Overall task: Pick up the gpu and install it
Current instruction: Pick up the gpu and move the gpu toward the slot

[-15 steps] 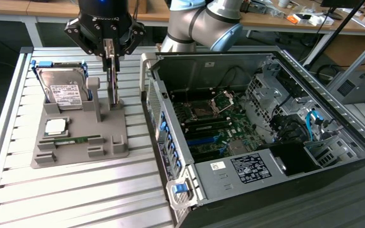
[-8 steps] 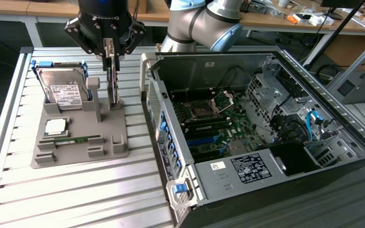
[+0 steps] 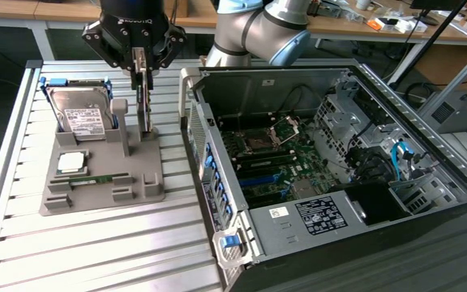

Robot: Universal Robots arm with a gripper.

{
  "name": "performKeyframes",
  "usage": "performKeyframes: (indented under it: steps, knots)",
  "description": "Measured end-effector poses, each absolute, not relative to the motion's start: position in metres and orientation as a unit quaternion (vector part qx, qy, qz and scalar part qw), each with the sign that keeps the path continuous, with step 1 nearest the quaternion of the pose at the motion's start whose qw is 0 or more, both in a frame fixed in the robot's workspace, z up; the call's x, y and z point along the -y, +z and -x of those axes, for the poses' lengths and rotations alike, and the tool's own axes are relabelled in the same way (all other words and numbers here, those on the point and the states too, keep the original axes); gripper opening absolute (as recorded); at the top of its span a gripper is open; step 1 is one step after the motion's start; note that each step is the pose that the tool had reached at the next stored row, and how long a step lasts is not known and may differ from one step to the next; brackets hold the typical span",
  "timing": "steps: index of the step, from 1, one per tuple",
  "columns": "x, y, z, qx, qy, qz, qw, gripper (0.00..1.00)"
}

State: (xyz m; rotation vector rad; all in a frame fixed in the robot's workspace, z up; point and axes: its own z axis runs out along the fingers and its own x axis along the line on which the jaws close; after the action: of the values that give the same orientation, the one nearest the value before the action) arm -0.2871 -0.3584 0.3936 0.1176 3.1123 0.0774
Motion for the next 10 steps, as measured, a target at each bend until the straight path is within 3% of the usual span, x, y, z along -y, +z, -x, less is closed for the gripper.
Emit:
performKeyframes:
  steps: [10]
  knots:
    - [0.3584,0.3961,0.2871,-0.999,0.025,-0.038,0.013,0.27]
